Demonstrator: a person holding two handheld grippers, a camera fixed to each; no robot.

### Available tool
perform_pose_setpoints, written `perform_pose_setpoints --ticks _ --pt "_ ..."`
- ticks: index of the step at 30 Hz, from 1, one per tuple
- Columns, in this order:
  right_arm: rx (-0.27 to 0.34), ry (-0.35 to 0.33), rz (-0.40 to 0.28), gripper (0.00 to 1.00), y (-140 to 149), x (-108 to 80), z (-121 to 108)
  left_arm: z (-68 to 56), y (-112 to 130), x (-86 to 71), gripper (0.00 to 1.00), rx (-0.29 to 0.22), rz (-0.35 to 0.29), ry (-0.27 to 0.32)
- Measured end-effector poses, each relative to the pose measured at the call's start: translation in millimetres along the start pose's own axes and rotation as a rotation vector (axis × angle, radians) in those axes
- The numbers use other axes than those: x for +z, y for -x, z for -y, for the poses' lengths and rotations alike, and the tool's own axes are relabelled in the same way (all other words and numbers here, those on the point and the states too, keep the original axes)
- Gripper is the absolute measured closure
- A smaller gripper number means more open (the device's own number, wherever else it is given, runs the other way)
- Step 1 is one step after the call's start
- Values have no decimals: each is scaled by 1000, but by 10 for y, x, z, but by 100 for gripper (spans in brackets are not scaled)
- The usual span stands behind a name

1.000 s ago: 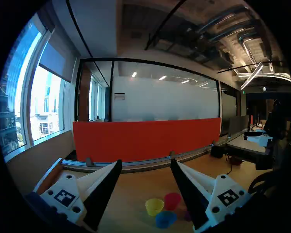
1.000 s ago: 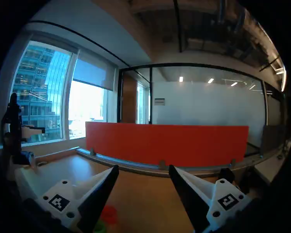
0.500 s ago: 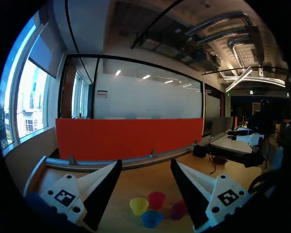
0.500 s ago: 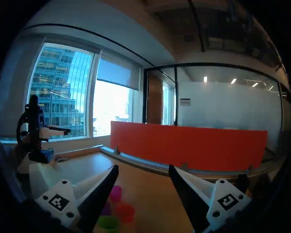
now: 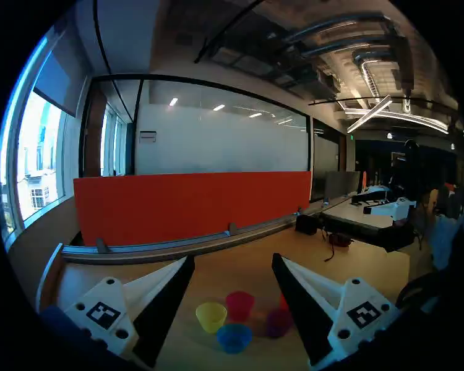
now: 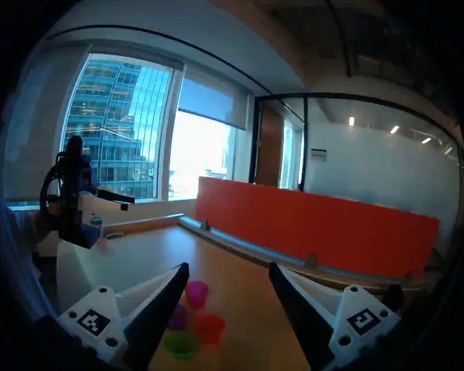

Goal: Pour water

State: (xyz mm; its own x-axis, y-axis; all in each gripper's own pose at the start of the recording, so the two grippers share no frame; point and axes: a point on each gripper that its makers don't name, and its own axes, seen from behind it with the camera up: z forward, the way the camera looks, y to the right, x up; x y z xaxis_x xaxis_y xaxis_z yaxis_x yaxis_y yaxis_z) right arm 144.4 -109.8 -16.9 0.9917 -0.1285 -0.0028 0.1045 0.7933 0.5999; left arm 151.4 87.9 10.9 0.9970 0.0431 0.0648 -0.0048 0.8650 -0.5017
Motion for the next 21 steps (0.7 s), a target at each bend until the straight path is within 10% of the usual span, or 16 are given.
perform_pose_setpoints --ticks 21 --pt "-16 -111 119 0 398 47 225 51 466 80 7 21 106 35"
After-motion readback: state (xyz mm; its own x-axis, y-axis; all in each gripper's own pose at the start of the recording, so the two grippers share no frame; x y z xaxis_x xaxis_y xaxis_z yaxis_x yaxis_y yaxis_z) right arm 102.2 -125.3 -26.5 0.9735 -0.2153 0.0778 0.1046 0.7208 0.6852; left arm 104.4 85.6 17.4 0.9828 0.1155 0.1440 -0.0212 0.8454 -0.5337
